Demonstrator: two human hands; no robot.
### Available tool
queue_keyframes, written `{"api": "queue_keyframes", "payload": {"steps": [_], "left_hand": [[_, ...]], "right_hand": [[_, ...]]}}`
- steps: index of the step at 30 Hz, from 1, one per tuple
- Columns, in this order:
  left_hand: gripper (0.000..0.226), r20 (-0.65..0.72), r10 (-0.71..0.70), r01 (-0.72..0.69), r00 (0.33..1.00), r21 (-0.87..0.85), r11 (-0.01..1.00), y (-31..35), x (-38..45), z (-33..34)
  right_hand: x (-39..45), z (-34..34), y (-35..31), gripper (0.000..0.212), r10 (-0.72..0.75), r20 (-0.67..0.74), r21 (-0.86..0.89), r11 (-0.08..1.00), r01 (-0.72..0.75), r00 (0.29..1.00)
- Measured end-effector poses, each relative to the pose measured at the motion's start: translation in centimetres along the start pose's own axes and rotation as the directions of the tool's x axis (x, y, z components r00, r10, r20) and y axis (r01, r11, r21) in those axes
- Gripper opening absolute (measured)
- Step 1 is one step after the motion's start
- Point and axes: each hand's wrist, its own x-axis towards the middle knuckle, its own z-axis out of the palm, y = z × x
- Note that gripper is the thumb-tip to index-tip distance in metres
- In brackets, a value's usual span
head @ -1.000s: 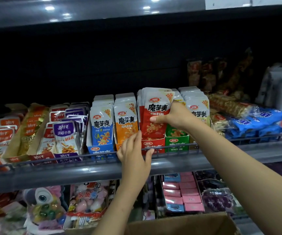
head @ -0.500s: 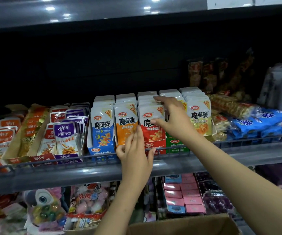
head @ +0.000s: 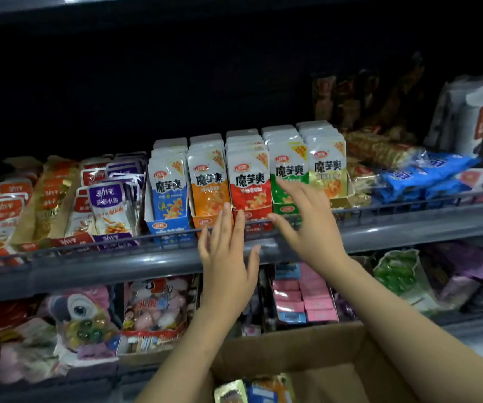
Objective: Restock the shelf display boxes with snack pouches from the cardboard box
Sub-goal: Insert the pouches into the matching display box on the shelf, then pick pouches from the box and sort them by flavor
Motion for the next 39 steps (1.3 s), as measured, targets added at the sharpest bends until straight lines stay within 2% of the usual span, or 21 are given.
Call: {"api": "queue_keyframes", "payload": {"steps": [2,6,9,12,15,17,21,23,24,26,30,33,39], "left_hand": [[0.060,0.021,-0.042,0.044,0.999,-0.131,0.990,1.2,-2.5,-0.3],[0.051,0.187,-0.097,0.156,0.978,-0.334,0.930,4.3,-8.3,0.2],[0.044,0.319,-0.101,0.213,0.942,-0.336,0.917,5.9,-12.2,1.5],[0.036,0.456,-0.130,0.280,0.880,-0.279,0.919,6.2,-15.4,3.3],[0.037,0.612,-0.171,0.327,0.772,-0.151,0.933,5.6,-17.9,5.5],[0.040,0.728,-0.164,0.346,0.665,-0.105,0.932,4.9,-18.9,7.3],[0.050,0.910,-0.075,0.373,0.407,-0.090,0.923,3.3,-20.3,10.7],[0.054,0.946,-0.055,0.367,0.321,-0.071,0.928,2.4,-20.7,12.1],[0.056,0.953,-0.056,0.358,0.297,-0.056,0.932,1.8,-21.0,12.9],[0.059,0.962,-0.075,0.337,0.261,-0.018,0.941,0.5,-21.8,14.4],[0.070,0.975,-0.107,0.312,0.194,0.042,0.949,-1.1,-23.3,16.7],[0.074,0.972,-0.126,0.278,0.201,0.067,0.958,-2.0,-23.7,18.0],[0.079,0.969,-0.089,0.106,0.230,0.066,0.992,-2.7,-23.0,19.7]], "right_hand": [[-3.7,-0.4,0.4,0.052,0.033,0.039,-0.011,0.999,-0.032,0.999],[-11.9,-1.5,1.7,0.050,0.106,0.121,-0.067,0.993,-0.099,0.987],[-17.5,-2.6,2.9,0.047,0.194,0.171,-0.157,0.973,-0.167,0.966],[-22.3,-3.8,4.1,0.047,0.308,0.207,-0.294,0.925,-0.241,0.929],[-26.1,-4.5,5.2,0.050,0.437,0.230,-0.458,0.837,-0.300,0.869],[-28.1,-4.5,6.1,0.062,0.538,0.249,-0.533,0.771,-0.349,0.806],[-30.6,-4.3,7.1,0.079,0.685,0.258,-0.534,0.688,-0.491,0.681],[-31.3,-4.1,7.1,0.088,0.721,0.282,-0.523,0.668,-0.529,0.633],[-31.5,-4.0,7.2,0.091,0.717,0.279,-0.522,0.672,-0.525,0.639],[-31.8,-3.8,7.3,0.093,0.708,0.261,-0.521,0.675,-0.522,0.656],[-32.1,-3.5,7.3,0.092,0.731,0.220,-0.517,0.649,-0.559,0.646],[-32.0,-3.5,7.2,0.090,0.720,0.197,-0.510,0.655,-0.557,0.666],[-31.9,-3.3,7.2,0.089,0.728,0.176,-0.524,0.640,-0.563,0.663]]}}
